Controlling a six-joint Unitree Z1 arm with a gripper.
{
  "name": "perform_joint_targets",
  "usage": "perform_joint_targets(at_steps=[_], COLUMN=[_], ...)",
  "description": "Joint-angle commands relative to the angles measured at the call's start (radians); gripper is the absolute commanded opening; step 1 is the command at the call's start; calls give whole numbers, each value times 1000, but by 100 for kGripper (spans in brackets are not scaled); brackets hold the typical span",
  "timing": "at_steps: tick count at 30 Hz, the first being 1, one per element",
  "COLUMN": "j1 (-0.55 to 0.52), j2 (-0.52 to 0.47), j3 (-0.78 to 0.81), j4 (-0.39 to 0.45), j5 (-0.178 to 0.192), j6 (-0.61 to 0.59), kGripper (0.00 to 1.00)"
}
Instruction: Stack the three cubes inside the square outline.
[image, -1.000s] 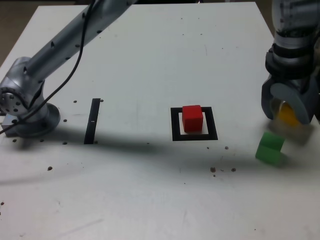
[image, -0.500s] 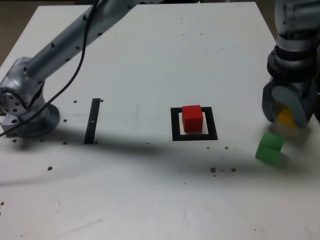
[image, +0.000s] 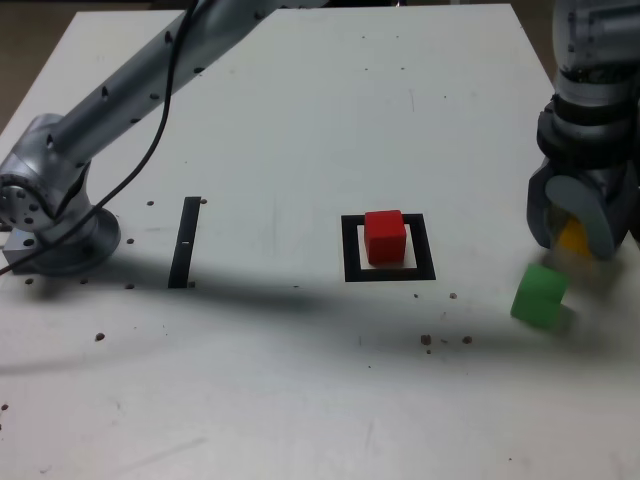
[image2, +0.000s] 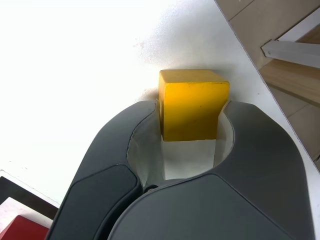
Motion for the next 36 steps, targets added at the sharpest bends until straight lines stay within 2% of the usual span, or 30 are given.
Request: perform_joint_targets(at_steps=[1, 7, 14, 20, 28, 36], j1=[-4, -4, -4, -4, -7, -39], j2=[-6, -43, -127, -258, -451, -595], j3=[1, 22, 94, 216, 464, 640], j4=[-1, 1, 3, 20, 32, 9], j5=[1, 6, 33, 49, 100, 100], j6=[-4, -23, -66, -147, -324, -443], kGripper=[37, 37, 38, 39, 40, 39])
